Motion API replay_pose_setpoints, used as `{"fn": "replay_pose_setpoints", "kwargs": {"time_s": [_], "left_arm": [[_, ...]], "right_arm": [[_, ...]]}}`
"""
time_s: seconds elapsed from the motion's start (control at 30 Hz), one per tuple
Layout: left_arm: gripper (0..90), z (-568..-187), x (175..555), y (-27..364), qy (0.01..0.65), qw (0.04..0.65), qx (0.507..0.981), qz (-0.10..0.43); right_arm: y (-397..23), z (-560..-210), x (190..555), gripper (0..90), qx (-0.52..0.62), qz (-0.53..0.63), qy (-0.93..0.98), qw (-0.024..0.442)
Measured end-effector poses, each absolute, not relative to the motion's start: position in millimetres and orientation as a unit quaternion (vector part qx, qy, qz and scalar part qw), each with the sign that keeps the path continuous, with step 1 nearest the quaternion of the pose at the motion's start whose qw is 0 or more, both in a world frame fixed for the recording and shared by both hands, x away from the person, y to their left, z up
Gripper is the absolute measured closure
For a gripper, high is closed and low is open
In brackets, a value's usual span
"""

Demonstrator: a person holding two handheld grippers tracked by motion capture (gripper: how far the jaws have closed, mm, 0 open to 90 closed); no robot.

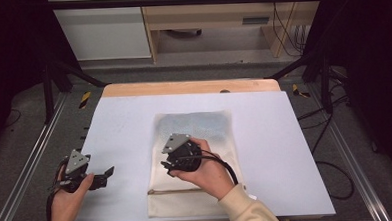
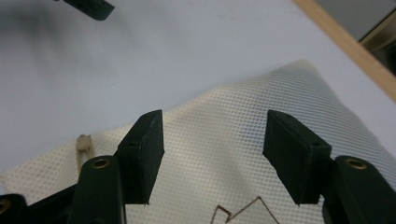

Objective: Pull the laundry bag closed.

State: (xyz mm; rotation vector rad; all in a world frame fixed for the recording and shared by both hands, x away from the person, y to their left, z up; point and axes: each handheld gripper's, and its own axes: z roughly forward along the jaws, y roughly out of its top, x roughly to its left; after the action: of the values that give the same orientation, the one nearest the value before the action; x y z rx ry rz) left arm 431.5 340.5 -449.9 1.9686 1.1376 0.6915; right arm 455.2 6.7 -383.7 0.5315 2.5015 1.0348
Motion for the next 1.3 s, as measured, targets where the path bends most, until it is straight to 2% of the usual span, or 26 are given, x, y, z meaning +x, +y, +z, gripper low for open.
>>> {"fn": "replay_pose_setpoints", "kwargs": {"time_s": [0.13,0.27,0.53,0.6,0.87,1.1,1.3], "left_arm": [[4.9,-449,428,340,0.448,0.380,0.764,0.266],[5.1,-446,424,336,0.444,0.380,0.762,0.278],[5.3,-447,427,332,0.445,0.361,0.771,0.278],[5.4,-449,428,332,0.448,0.355,0.772,0.277],[5.5,-446,428,337,0.449,0.360,0.770,0.274],[5.9,-450,421,340,0.467,0.356,0.765,0.264],[5.3,-455,406,336,0.472,0.354,0.761,0.272]], "right_arm": [[24,-387,461,37.6,0.173,0.350,0.905,0.169],[32,-396,458,46.8,0.158,0.322,0.923,0.140],[33,-400,448,59.4,0.141,0.335,0.924,0.123],[36,-403,443,65.6,0.130,0.330,0.928,0.116],[42,-413,435,74.5,0.105,0.311,0.939,0.105],[43,-413,434,79.3,0.104,0.311,0.940,0.099],[47,-411,435,78.7,0.102,0.308,0.942,0.084]]}}
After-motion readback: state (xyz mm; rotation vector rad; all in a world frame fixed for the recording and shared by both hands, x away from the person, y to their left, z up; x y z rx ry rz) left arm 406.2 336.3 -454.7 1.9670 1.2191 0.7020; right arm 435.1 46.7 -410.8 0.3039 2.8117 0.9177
